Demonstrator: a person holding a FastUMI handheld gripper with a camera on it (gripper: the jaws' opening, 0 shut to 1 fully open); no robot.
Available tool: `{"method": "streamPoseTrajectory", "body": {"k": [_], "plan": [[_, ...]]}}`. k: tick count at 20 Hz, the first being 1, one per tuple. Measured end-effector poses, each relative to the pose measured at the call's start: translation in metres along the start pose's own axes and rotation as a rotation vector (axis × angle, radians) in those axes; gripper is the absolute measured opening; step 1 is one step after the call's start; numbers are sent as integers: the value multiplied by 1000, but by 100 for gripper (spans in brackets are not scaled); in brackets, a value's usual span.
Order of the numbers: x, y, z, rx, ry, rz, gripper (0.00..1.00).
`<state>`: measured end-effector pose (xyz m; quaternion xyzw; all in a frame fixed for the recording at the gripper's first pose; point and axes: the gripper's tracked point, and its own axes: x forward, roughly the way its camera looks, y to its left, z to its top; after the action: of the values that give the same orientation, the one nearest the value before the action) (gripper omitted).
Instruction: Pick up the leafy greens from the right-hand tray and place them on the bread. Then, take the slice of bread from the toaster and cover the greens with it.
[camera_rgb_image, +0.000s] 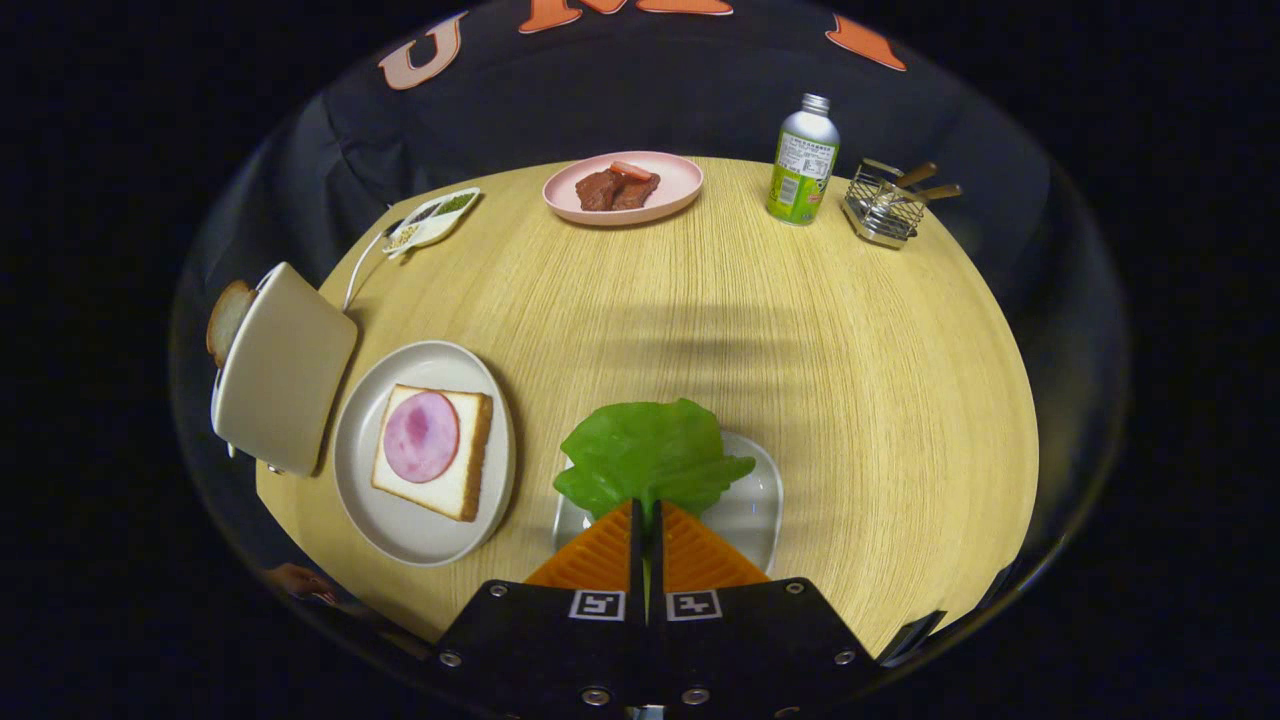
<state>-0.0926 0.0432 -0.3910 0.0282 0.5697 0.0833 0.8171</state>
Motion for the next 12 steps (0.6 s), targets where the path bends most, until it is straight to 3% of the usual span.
{"method": "streamPoseTrajectory", "body": {"k": [7,12], "plan": [[-48,54,40,-16,-91,94,0],[-53,112,42,-101,-80,178,1]]}}
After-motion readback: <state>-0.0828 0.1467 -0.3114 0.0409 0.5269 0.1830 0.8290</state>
